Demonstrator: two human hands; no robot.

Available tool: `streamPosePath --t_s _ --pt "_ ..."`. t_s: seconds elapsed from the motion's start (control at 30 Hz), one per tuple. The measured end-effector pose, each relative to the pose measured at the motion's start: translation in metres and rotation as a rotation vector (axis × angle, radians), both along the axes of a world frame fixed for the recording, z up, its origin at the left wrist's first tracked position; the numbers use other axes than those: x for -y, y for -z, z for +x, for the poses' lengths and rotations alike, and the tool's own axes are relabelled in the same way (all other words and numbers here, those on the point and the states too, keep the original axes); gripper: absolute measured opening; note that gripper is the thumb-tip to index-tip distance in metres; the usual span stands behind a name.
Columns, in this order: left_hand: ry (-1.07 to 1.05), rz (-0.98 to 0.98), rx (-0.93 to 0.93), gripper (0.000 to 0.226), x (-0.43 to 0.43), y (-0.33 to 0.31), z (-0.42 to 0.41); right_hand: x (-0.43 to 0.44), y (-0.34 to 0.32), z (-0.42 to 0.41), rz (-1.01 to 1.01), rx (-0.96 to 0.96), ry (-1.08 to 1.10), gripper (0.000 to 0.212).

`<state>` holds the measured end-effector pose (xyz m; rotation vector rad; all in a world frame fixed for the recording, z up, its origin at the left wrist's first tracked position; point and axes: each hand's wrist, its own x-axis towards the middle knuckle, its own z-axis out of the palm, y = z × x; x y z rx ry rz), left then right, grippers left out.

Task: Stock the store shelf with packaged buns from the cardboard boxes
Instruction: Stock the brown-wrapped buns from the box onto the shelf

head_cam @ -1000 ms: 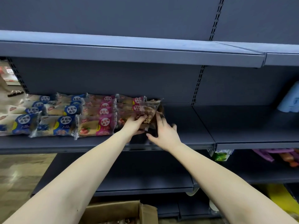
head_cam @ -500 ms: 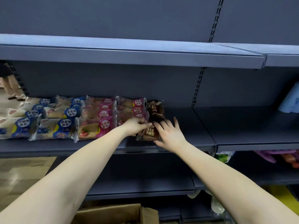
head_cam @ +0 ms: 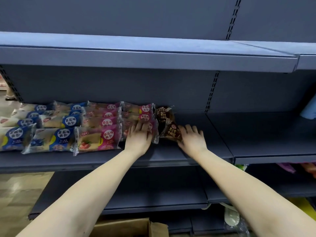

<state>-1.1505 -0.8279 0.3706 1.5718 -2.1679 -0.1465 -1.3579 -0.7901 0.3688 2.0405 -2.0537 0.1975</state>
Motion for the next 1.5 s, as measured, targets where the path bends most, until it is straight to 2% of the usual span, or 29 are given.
streamPosePath --t_s 0.13,0.37,0.7,0.83,1.0,1.27,1.5 --pt "-0.024 0.019 0.132 0.06 0.001 0.021 -0.014 0.015 0.007 0.002 0.008 0.012 0.023 0.057" --pt "-0.089 0.028 0.003 0.06 0.003 0.044 -0.021 0.052 0.012 0.011 0.094 0.054 0.083 0.063" --pt "-0.103 -0.018 -0.027 0.061 0.004 0.046 -0.022 0.077 0.026 0.031 0.072 0.342 0.0 0.088" --pt "-0.107 -0.036 -0.025 0.06 0.006 0.048 -0.022 0.075 0.032 0.031 -0.06 0.429 0.047 0.078" --pt "-0.115 -0.049 -0.02 0.059 0.007 0.05 -0.023 0.077 0.039 0.032 -0.191 0.332 -0.146 0.063" --pt "-0.117 -0.021 -0.011 0.061 0.007 0.048 -0.023 0.086 0.041 0.029 0.104 0.251 -0.133 0.065" --pt "-0.112 -0.008 -0.005 0.061 0.008 0.048 -0.023 0.09 0.042 0.027 0.23 0.303 -0.107 0.066"
